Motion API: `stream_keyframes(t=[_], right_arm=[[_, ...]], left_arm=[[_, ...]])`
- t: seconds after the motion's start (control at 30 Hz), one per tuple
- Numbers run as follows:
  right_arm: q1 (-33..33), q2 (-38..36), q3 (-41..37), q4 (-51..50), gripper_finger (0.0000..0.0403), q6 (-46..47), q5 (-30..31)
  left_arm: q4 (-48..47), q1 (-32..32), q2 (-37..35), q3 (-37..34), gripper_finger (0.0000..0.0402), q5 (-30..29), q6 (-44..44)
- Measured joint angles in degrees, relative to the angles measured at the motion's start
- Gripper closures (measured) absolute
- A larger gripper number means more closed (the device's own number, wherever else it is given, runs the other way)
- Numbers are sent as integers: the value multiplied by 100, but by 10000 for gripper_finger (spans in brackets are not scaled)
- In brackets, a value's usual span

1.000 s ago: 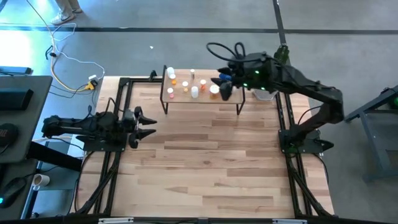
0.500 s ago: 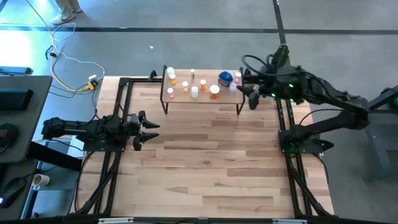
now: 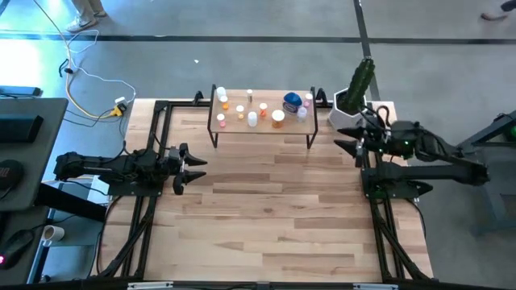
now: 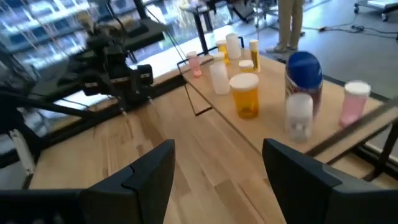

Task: Pick and place medicine bottles onto shelf by color
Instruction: Return to Home Position

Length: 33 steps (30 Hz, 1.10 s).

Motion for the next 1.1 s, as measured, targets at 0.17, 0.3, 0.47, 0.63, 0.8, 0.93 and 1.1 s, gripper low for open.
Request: stream_keyframes(t=[0.17,0.3,0.47,0.63,0.8,0.93,1.1], right_arm=[[0,-1016,-972,377,169,128,-250],[0,-1594,-1641,826,169,115,-475],[0,-2109,-2347,1281,169,88,-808],[0,-2485,-2932,1295,169,180,-863],[0,-2645,-3410,1404,169,439,-945],[0,-2644,-3666,1625,169,427,-1150],[0,-2612,-3809,1909,169,528,-1130]], left_arm=[[0,0,2,0,200,-3,4],[0,0,2,0,200,-4,6],[0,0,2,0,200,-4,6],[0,0,2,0,200,-4,6],[0,0,2,0,200,-2,6],[1,0,2,0,200,-3,8],[0,0,2,0,200,-4,8]])
